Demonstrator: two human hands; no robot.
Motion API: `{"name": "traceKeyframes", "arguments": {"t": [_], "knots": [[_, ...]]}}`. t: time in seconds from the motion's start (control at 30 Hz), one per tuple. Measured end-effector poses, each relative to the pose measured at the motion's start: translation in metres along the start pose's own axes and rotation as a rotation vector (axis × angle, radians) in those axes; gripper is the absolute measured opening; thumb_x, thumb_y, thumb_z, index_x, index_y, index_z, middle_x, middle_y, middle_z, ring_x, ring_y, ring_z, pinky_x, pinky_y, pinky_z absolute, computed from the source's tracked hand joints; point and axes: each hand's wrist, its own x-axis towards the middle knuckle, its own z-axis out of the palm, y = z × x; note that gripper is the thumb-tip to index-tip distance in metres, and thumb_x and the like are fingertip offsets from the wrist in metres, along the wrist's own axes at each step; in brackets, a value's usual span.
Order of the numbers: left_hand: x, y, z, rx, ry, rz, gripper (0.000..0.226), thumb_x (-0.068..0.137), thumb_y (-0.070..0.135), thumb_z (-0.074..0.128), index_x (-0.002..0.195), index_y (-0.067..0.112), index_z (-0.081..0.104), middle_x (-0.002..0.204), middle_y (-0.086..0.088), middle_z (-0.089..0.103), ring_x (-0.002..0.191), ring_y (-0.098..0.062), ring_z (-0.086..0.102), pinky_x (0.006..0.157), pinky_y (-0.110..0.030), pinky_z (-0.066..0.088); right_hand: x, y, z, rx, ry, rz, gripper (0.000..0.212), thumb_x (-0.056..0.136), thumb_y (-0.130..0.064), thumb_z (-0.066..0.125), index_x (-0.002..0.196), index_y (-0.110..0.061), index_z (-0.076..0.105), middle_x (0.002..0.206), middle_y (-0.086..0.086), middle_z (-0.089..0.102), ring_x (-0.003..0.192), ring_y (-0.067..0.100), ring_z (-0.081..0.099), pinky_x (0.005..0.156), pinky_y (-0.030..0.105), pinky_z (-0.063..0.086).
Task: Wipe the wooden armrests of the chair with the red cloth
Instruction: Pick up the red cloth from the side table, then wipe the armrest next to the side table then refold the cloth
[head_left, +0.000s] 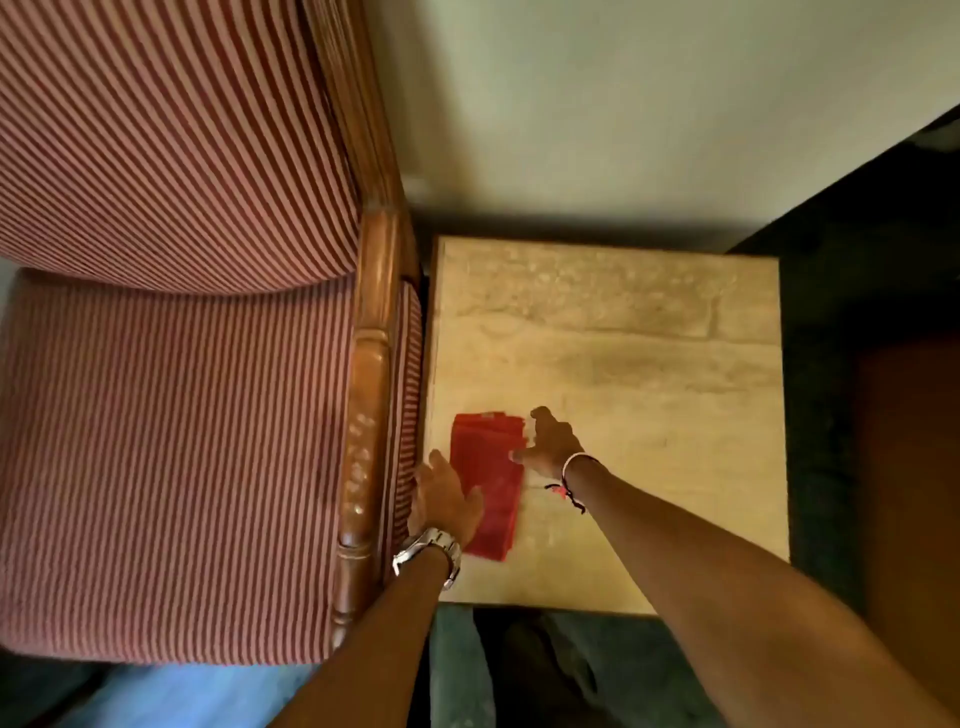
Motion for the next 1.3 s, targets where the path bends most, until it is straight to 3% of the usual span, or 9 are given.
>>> {"name": "traceKeyframes", "arguments": {"t": [0.1,0.2,0.47,0.6,0.73,0.87,1.03,1.17,1.3], "knots": [[0.013,-0.021,0.019,-0.063,-0.07,-0.137,0.06,0.09,0.017,0.064,0.139,0.002,0.034,0.141,-0.021,0.042,0.12,-0.037,0.056,0.082,-0.032,0.045,0.004,0.014,0.024,0.157,0.11,0.033,0.067,0.08,-0.018,0.08,0.133,-0.01,0.04,0.12,0.019,0.061,0.108,0.037,0.064,0.087,0.041,0.054],[0.025,-0.037,0.044,-0.116,-0.098,-0.191,0.061,0.085,0.019,0.071,0.135,0.003,0.04,0.134,-0.021,0.05,0.118,-0.038,0.057,0.09,-0.037,0.05,0.012,0.025,0.055,0.367,0.2,0.044,0.062,0.072,-0.009,0.086,0.117,-0.013,0.043,0.103,0.011,0.06,0.092,0.027,0.062,0.08,0.04,0.054],[0.045,-0.046,0.054,-0.323,-0.033,-0.159,0.041,0.083,0.005,0.072,0.122,0.004,0.058,0.116,-0.017,0.071,0.103,-0.032,0.067,0.088,-0.037,0.054,0.025,0.024,0.081,0.469,0.326,0.005,0.034,0.088,-0.013,0.071,0.121,-0.005,0.067,0.114,0.014,0.073,0.103,0.028,0.069,0.086,0.032,0.054],[0.031,-0.044,0.039,-0.339,0.01,-0.069,0.032,0.086,0.005,0.07,0.117,0.006,0.062,0.108,-0.019,0.07,0.099,-0.034,0.067,0.075,-0.03,0.05,0.013,0.018,0.072,0.689,0.28,0.014,0.011,0.088,-0.009,0.07,0.096,-0.016,0.071,0.095,0.008,0.071,0.088,0.025,0.066,0.074,0.031,0.051],[-0.008,-0.038,0.002,-0.346,0.089,0.074,0.033,0.088,0.017,0.07,0.119,0.015,0.06,0.115,-0.005,0.062,0.09,-0.013,0.061,0.072,-0.019,0.052,-0.035,-0.014,0.047,1.032,0.218,-0.061,0.018,0.088,-0.001,0.067,0.084,-0.018,0.064,0.085,0.006,0.069,0.077,0.022,0.067,0.072,0.035,0.056],[-0.064,-0.046,-0.06,-0.485,0.231,0.161,0.033,0.086,0.032,0.072,0.116,0.027,0.059,0.11,0.006,0.066,0.098,-0.012,0.066,0.083,-0.039,0.06,-0.099,-0.065,0.033,1.156,0.147,-0.307,0.014,0.09,-0.002,0.066,0.095,-0.015,0.065,0.091,0.002,0.072,0.084,0.015,0.07,0.07,0.03,0.06],[-0.077,-0.092,-0.108,-0.502,0.369,0.105,0.033,0.083,0.035,0.075,0.112,0.026,0.062,0.098,0.012,0.069,0.091,-0.012,0.069,0.08,-0.051,0.061,-0.119,-0.118,0.064,1.0,0.155,-0.429,0.014,0.089,0.0,0.068,0.099,-0.009,0.065,0.089,0.0,0.071,0.081,0.009,0.069,0.072,0.025,0.057],[-0.043,-0.141,-0.102,-0.394,0.335,0.07,0.048,0.085,0.035,0.074,0.127,0.021,0.056,0.11,0.003,0.062,0.099,-0.02,0.064,0.079,-0.035,0.056,-0.108,-0.127,0.118,0.405,0.502,-0.347,0.045,0.09,-0.022,0.072,0.131,-0.016,0.054,0.127,-0.002,0.058,0.116,0.014,0.059,0.097,0.041,0.055],[-0.017,-0.173,-0.114,-0.284,0.386,0.297,0.056,0.094,0.049,0.053,0.133,0.011,0.053,0.123,-0.004,0.055,0.108,-0.012,0.053,0.085,-0.019,0.046,-0.123,-0.138,0.145,0.075,0.865,-0.545,0.048,0.097,-0.017,0.061,0.143,-0.012,0.048,0.15,0.009,0.046,0.141,0.019,0.042,0.116,0.033,0.038]]}}
